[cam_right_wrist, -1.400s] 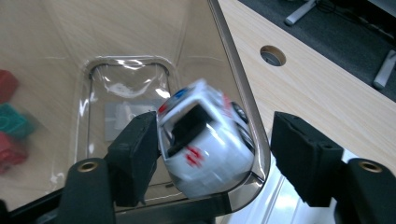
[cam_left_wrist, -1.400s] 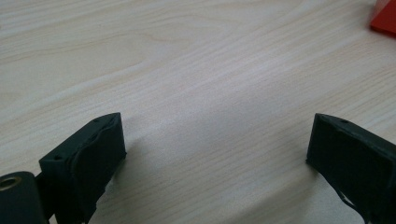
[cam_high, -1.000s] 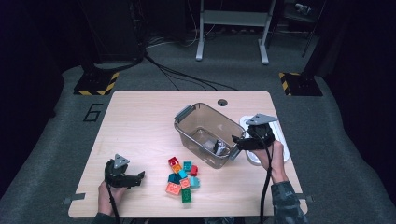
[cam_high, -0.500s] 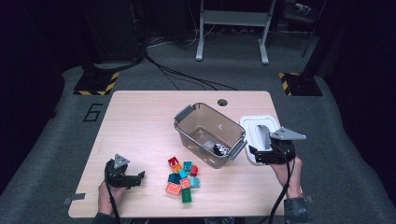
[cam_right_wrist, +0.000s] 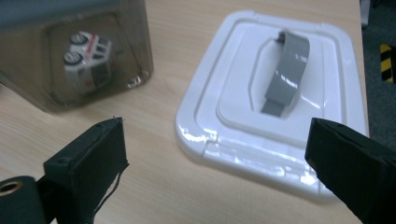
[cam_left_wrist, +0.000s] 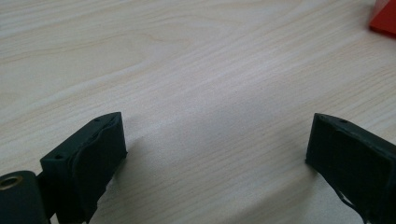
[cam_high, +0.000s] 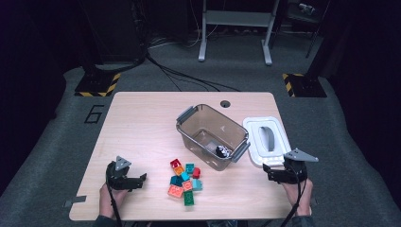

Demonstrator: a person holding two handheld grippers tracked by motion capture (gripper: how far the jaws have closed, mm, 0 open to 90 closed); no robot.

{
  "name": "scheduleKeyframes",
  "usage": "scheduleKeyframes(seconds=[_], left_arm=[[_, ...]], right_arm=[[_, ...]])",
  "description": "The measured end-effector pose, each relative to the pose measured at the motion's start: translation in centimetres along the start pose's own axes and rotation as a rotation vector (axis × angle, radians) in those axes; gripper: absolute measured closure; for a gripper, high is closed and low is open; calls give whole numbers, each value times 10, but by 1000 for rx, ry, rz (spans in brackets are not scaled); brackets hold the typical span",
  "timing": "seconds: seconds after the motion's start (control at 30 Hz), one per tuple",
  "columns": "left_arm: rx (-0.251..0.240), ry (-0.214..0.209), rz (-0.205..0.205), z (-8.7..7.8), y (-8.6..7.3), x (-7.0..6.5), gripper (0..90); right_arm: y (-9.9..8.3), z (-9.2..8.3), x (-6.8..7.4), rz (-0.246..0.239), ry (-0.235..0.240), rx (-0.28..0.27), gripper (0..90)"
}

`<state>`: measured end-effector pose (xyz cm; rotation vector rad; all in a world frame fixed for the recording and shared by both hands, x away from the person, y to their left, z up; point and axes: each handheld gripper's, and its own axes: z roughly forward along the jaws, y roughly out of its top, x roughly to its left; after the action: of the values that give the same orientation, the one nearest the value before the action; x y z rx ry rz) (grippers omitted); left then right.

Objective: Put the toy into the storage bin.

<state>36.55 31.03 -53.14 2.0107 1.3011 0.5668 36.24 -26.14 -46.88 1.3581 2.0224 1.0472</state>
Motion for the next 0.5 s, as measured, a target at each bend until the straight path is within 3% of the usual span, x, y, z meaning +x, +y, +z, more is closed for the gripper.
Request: scheduleKeyframes(seconds=[0.27,0.4,0.5], left_arm=[[0,-6,5,0,0,0,48],[3,-9,6,1,1,1,47],[1,-9,13,1,1,1,48]], right_arm=[[-37,17,-7,31,-47,51,43],[-49,23,-11,56,-66,70,47],[-52,26,-11,48,-84,83,52]])
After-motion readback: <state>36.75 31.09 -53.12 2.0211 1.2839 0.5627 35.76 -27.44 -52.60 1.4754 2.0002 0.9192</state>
